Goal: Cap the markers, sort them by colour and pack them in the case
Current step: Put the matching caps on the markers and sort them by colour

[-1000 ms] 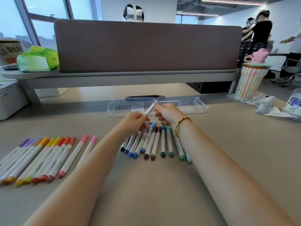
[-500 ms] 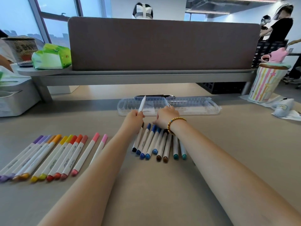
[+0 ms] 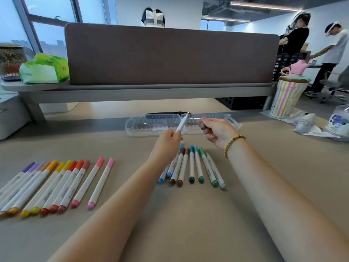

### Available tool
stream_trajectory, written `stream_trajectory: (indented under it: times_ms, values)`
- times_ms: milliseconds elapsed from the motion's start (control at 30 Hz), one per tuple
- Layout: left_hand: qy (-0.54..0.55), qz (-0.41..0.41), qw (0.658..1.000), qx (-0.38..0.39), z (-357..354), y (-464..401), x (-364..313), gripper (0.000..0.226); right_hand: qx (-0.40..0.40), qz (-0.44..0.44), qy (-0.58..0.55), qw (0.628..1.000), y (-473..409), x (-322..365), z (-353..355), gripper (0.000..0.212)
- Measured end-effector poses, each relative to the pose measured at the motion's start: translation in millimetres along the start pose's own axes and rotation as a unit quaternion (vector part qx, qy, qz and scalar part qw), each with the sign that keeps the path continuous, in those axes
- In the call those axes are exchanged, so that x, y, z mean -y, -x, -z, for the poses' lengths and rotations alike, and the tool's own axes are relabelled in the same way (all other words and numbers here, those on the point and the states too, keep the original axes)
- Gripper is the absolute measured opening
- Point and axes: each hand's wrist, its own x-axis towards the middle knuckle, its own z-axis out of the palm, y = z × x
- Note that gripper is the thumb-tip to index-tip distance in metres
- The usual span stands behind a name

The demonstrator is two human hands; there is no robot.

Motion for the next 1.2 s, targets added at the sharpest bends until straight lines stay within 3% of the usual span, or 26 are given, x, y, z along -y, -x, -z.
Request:
stream_trajectory:
  times_ms: [200,367,600,767,967,1100,1200]
  values:
    - [-0.097,-0.06,0.99,0.081,-28,24,-14,0.038,-0.024,-0.006,-0.1,0.995,21,-10,47,0.027]
    - [-0.142,-0.055,0.983,0.1,-31,26,-9,0.036,-0.04,-0.005,-0.145,0.989,22,-18,55,0.022]
    - [-0.149,-0.052,0.982,0.105,-30,22,-6,0.034,-0.036,-0.002,-0.123,0.992,23,-22,53,0.023]
    - [-0.136,-0.047,0.984,0.103,-28,22,-8,0.032,-0.097,0.011,-0.085,0.992,25,-19,52,0.017]
    - [-0.129,-0.044,0.986,0.096,-22,19,-6,0.034,-0.074,-0.006,0.095,0.993,22,-23,54,0.013]
    - [-0.126,-0.039,0.985,0.107,-21,18,-6,0.033,-0.021,0.022,0.06,0.998,26,-22,52,0.026]
    - [-0.132,-0.043,0.983,0.119,-21,19,-8,0.033,-0.014,0.028,0.018,0.999,29,-18,53,0.024]
